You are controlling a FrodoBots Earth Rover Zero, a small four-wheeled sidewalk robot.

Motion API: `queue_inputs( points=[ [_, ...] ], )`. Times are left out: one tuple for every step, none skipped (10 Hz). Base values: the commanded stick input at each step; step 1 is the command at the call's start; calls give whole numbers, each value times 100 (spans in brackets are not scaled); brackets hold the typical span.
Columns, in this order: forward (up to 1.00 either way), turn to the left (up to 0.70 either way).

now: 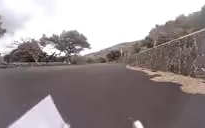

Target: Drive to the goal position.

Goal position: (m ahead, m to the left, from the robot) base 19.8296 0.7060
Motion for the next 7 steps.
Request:
queue_inputs(
  points=[
    [100,-24],
    [100,0],
    [100,0],
    [100,0],
    [100,0],
    [100,0],
    [100,0]
  ],
)
